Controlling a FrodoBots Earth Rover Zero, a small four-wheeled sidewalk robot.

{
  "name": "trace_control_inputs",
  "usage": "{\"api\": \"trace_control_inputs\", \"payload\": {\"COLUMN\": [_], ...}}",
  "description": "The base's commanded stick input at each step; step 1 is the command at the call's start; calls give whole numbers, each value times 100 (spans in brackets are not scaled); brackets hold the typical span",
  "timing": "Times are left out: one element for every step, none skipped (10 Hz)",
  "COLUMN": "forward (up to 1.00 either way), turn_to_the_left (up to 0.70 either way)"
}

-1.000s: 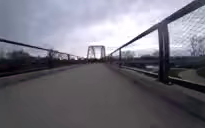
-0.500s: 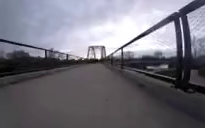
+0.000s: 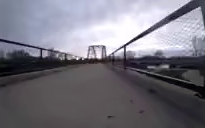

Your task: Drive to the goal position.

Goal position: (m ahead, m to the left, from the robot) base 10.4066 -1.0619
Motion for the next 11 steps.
{"api": "trace_control_inputs", "payload": {"forward": [100,100,100,100,100,100,100,100,100,100,100], "turn_to_the_left": [-16,-40,-38,-18,0,0,0,0,0,0,0]}}
